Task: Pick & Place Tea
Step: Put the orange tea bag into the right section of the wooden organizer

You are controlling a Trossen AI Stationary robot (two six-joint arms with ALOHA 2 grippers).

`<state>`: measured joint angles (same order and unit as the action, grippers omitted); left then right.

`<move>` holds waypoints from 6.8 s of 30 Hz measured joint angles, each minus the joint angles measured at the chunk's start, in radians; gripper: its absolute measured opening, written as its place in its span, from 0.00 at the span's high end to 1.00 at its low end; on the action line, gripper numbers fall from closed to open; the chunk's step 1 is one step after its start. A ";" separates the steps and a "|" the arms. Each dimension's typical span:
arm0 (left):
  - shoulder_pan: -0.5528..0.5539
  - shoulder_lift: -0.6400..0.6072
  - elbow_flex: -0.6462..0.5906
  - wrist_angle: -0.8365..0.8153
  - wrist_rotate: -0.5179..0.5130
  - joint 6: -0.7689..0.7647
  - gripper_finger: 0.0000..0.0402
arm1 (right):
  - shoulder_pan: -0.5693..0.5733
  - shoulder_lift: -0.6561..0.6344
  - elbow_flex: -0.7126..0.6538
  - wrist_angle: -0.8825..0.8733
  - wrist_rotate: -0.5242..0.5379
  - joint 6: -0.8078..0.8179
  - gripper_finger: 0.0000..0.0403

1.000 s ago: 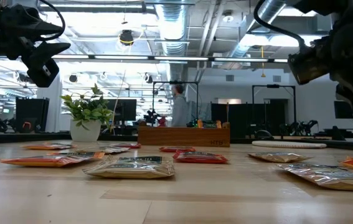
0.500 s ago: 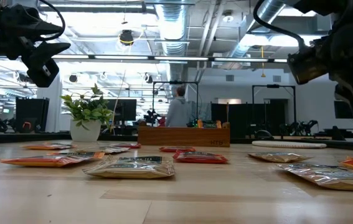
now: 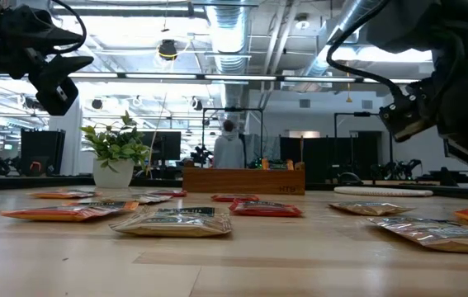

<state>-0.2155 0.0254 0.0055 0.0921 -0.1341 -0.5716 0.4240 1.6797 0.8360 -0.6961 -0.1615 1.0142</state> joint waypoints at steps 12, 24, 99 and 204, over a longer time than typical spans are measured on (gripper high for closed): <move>0.000 0.000 0.000 0.000 0.000 0.002 0.68 | -0.001 -0.048 -0.006 0.006 0.006 -0.001 0.80; 0.000 0.000 0.000 0.000 0.000 0.002 0.68 | -0.001 -0.051 -0.006 -0.002 0.003 -0.002 0.97; 0.000 0.000 0.000 0.000 -0.003 0.006 0.68 | -0.716 0.118 0.806 -0.485 0.460 -1.192 1.00; 0.000 0.000 0.000 -0.002 -0.024 0.001 0.68 | -0.674 0.343 1.026 -0.736 0.338 -1.277 0.85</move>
<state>-0.2157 0.0256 0.0053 0.0902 -0.1577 -0.5705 -0.2504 2.0228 1.8622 -1.4325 0.1768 -0.2629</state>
